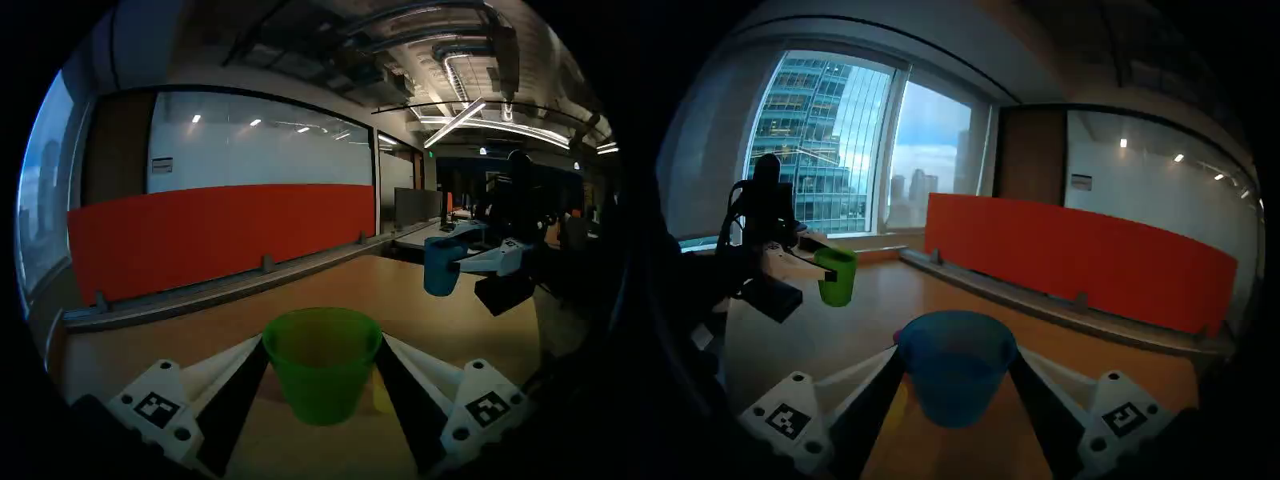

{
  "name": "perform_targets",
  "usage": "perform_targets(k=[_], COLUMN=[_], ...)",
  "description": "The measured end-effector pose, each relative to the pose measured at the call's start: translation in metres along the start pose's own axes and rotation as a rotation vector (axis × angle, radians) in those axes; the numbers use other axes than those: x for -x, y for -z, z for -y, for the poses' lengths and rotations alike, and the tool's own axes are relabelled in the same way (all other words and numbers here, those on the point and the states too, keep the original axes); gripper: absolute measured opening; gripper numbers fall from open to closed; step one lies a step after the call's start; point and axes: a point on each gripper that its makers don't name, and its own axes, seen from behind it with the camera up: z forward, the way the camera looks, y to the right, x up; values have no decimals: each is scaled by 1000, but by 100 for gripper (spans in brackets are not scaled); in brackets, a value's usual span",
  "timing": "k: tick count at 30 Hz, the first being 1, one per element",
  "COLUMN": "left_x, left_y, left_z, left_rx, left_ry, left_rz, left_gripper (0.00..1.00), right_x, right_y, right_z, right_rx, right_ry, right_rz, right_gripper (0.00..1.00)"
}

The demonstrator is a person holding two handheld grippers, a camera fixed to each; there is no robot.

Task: Pour water

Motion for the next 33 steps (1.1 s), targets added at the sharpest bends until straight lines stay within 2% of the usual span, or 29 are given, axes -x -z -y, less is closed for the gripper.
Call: perform_targets(k=[14,27,33], left_x=[2,10,10], left_y=[-2,-8,-11], left_z=[-22,-54,-68], left_rx=[19,61,86], left_ry=[-3,-16,-19], left_rz=[-10,-1,-5], left_gripper=[89,88,89], right_x=[-19,-39,-50], right_y=[0,-6,-10], right_z=[1,4,7], right_rx=[-14,-20,-23], right_ry=[45,140,204], right_rz=[-26,-55,-66], right_gripper=[91,91,91])
